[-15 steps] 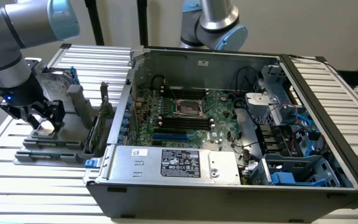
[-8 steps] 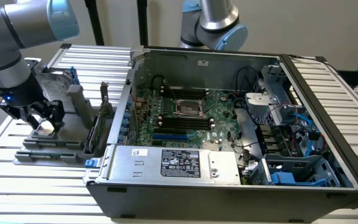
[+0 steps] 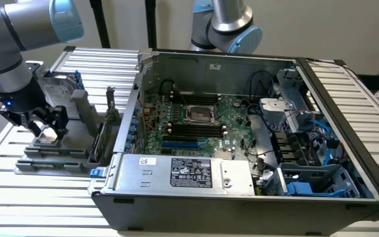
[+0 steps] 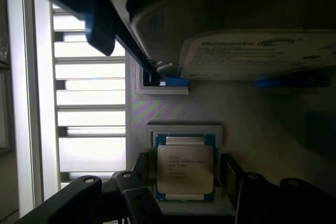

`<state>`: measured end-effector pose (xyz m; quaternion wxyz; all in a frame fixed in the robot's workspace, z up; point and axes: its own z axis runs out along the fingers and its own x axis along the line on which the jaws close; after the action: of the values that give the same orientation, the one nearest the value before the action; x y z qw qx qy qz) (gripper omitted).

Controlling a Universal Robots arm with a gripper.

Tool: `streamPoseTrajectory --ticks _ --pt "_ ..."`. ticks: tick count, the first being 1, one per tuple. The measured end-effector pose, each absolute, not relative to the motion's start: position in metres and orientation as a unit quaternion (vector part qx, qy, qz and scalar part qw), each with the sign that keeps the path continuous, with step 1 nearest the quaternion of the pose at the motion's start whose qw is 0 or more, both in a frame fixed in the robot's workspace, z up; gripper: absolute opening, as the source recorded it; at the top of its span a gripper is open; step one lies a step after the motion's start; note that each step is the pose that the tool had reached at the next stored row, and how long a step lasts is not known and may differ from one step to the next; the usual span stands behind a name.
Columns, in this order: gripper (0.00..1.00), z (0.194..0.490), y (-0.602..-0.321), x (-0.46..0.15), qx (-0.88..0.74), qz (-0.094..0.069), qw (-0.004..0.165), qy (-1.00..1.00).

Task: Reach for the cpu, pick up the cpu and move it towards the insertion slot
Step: 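Pick up the cpu and move it towards the insertion slot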

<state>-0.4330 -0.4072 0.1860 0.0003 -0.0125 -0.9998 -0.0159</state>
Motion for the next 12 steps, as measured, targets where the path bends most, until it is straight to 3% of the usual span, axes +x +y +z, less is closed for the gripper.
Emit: streamPoseTrajectory --ticks 5,6,12 --pt "0.63 0.1861 -0.4072 -0.433 -0.012 -0.016 0.0 -1.0" --pt "0.56 0.1863 -0.4072 -0.433 -0.012 -0.016 0.0 -1.0" --pt "0.54 0.1926 -0.4072 -0.4331 -0.012 -0.016 0.0 -1.0"
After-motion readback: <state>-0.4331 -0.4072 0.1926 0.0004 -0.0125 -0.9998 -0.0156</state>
